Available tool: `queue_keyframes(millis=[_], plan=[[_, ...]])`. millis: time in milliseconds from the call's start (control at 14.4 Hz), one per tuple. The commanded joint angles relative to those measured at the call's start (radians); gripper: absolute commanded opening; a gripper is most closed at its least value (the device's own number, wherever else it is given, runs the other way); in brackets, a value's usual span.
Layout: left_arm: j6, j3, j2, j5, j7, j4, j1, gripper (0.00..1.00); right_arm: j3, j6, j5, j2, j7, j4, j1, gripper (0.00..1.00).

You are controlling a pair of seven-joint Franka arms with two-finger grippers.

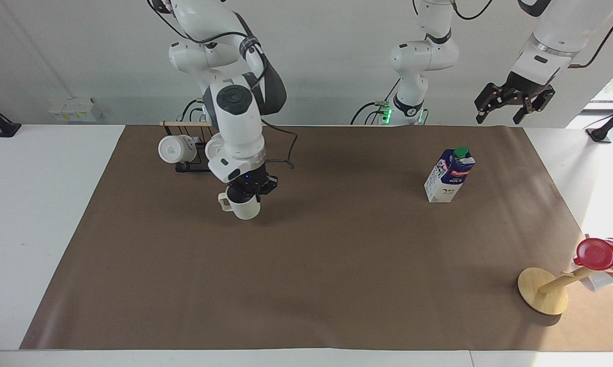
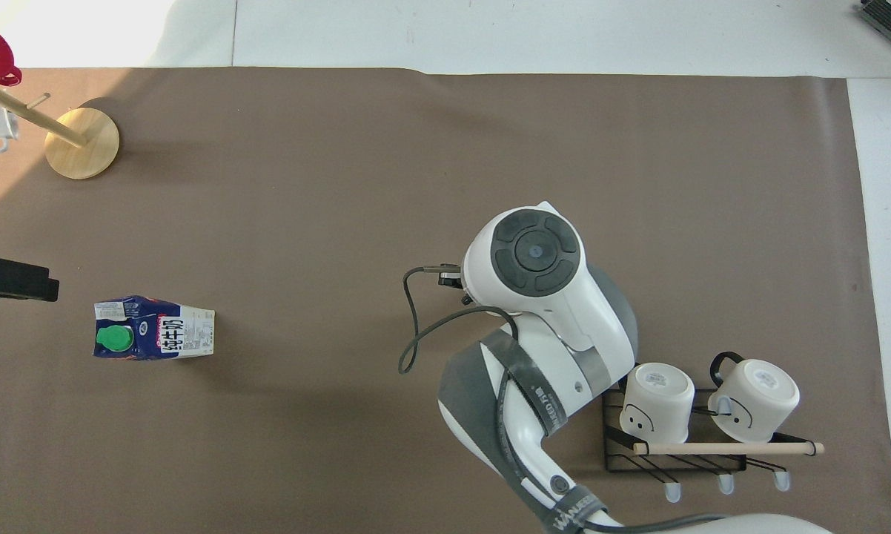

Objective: Place cup and milk on table
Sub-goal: 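Carry the mug toward the middle of the table with the right gripper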

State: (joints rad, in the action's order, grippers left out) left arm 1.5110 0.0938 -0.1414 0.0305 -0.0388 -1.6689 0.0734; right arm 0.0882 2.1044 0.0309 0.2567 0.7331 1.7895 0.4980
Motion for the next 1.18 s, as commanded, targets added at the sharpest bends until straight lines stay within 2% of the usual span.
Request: queue_keyframes(millis=[0, 208, 417, 1111], plan=[[-0.026, 0.011, 0.005, -0.015, 0.005, 0.023, 0.016, 1.00, -0.002, 0.051, 0.033, 0.065, 0.089, -0.028, 0.057, 0.00], [-0.025, 0.011, 0.006, -0.015, 0.003, 0.021, 0.016, 1.00, -0.002, 0.052, 0.053, 0.139, 0.128, -0.100, 0.097, 0.00], [-0.026, 0.011, 0.005, -0.015, 0.005, 0.021, 0.011, 1.00, -0.002, 0.054, 0.118, 0.168, 0.128, -0.101, 0.116, 0.00], [-0.028, 0.011, -0.001, -0.015, 0.008, 0.021, 0.017, 1.00, -0.001, 0.057, 0.096, 0.168, 0.169, -0.099, 0.126, 0.00]])
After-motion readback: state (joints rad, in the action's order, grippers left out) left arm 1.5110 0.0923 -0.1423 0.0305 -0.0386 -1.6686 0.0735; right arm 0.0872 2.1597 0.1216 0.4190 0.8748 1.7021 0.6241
